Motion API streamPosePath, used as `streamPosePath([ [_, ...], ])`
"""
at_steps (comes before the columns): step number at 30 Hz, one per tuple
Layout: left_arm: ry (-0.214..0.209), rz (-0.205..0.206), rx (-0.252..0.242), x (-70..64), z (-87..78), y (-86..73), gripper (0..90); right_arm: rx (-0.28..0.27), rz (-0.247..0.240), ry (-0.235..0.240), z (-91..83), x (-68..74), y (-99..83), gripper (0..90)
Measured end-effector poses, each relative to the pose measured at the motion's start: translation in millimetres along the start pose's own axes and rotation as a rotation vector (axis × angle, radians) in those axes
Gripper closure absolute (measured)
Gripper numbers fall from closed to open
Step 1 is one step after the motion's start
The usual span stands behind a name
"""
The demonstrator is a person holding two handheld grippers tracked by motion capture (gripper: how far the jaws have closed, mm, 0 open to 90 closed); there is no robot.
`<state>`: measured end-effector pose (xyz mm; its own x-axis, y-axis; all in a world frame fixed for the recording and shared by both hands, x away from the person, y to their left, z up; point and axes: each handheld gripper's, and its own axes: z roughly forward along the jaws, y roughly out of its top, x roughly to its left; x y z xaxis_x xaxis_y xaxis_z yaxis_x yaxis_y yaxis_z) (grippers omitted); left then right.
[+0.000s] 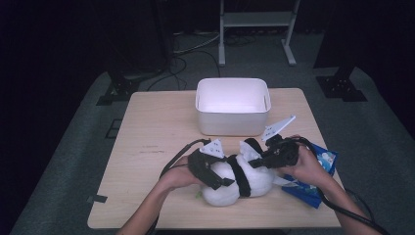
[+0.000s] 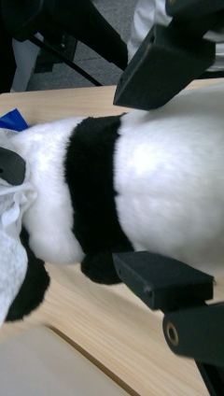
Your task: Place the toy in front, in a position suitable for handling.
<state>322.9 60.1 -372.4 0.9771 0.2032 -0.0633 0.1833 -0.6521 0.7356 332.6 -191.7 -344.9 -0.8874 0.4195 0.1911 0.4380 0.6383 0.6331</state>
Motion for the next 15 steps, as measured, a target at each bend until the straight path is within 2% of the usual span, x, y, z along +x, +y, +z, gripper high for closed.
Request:
streamPosePath([
  [3,0.014,-0.013,0.008,0.6,-6.1,-3.7,14.6,0.006,0.003,0.0,2.5,-0.7,-1.7,83.3],
  [6,0.023,-0.044,0.021,3.9,-9.9,-10.0,10.1,0.005,0.007,0.007,3.3,-2.5,-3.3,83.4],
  [11,0.006,-0.088,0.024,8.3,-8.7,-16.9,6.0,0.017,0.001,0.001,5.0,-2.3,-2.4,83.5],
  [15,-0.019,-0.093,0.043,9.2,-3.6,-20.0,2.2,0.02,0.006,0.004,6.0,-2.3,-2.6,83.6],
])
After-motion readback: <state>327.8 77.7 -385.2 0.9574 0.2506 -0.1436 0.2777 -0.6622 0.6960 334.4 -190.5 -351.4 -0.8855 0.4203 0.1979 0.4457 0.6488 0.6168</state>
